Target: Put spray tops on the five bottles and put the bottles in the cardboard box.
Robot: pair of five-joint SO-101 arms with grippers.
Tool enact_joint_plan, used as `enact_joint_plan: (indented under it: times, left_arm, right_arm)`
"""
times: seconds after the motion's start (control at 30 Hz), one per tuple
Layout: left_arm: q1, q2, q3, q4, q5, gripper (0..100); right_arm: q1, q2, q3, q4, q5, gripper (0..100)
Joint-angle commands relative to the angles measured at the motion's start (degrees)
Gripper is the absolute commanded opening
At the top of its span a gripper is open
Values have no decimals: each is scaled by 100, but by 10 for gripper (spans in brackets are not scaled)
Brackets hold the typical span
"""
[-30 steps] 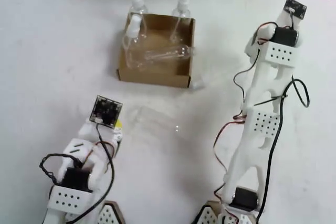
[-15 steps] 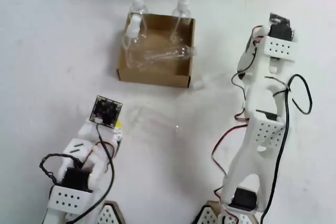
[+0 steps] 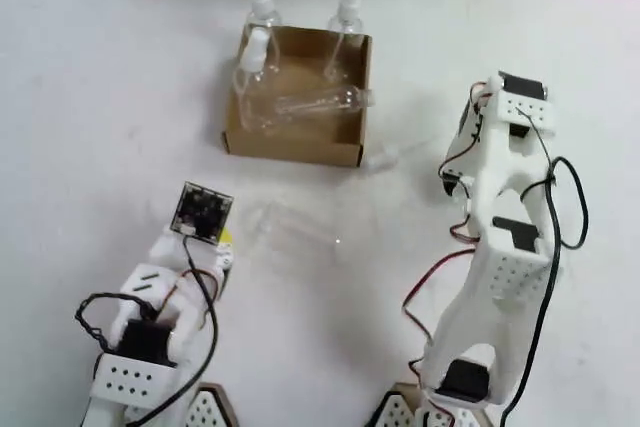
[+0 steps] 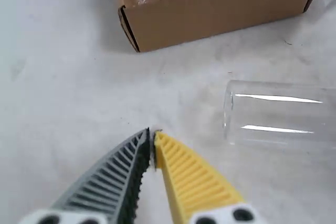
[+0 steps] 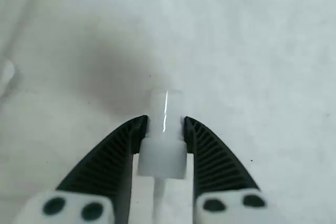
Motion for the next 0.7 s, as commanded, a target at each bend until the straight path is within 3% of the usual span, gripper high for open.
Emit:
enact_joint_plan:
  times: [0.0, 0.17, 0.37, 0.67]
  left_arm:
    - [-57, -48, -26, -123, -35, 27]
    - [-57, -48, -26, -114, -35, 27]
    - [-57, -48, -26, -97, -35, 27]
    - [-57, -48, -26, -97, -35, 27]
  right_arm:
    - [-66, -998, 932, -620, 62, 15]
    - [-84, -1613, 2207, -1596, 343, 32]
    - [-92, -2053, 2681, -1719, 492, 239]
    - [-154, -3134, 2637, -1297, 404, 247]
